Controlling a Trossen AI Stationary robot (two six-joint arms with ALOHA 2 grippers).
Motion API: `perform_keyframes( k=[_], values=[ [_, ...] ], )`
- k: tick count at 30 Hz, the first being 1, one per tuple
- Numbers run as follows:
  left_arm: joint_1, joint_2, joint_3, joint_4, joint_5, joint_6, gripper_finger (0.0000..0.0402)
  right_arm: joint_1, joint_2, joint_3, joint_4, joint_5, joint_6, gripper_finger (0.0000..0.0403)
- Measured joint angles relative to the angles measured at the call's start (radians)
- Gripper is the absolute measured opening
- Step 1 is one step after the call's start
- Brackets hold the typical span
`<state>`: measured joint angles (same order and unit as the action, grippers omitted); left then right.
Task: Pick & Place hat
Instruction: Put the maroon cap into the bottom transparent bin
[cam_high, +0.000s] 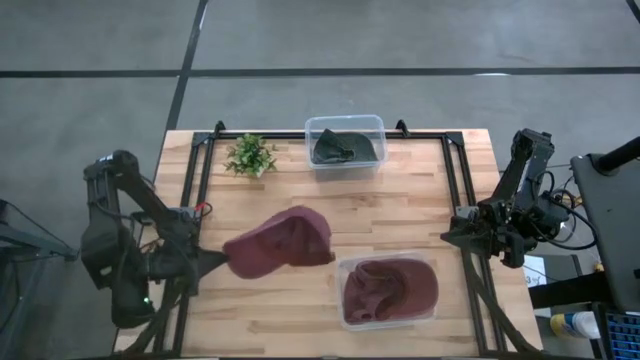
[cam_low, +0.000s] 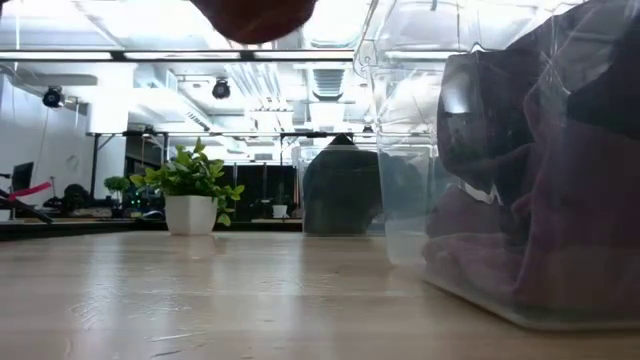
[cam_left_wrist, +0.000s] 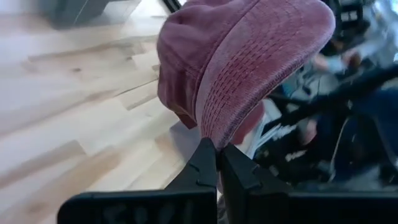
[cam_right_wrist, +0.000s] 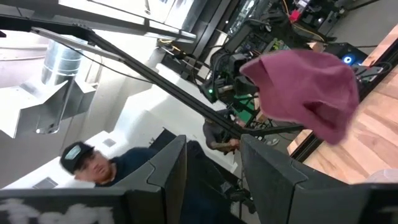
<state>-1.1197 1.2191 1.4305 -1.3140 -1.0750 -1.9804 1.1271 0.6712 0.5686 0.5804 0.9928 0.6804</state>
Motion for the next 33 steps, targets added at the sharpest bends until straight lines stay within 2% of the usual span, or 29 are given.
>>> perform_keyframes(
  k=[9, 17, 24, 33],
  values=[
    [0.058, -0.042, -0.057, 0.308, -0.041, -0.009, 0.0000, 0.000, 0.000, 0.000, 0.000, 0.000, 0.000, 0.0146],
    [0.106, -0.093, -0.063, 0.542, -0.174, 0.111, 0.0000, 0.000, 0.000, 0.000, 0.000, 0.000, 0.000, 0.0146],
    [0.119, -0.120, -0.063, 0.616, -0.209, 0.166, 0.0000, 0.000, 0.000, 0.000, 0.000, 0.000, 0.000, 0.0146],
    [0.117, -0.128, -0.062, 0.813, -0.228, 0.493, 0.0000, 0.000, 0.000, 0.000, 0.000, 0.000, 0.000, 0.0146]
  ],
)
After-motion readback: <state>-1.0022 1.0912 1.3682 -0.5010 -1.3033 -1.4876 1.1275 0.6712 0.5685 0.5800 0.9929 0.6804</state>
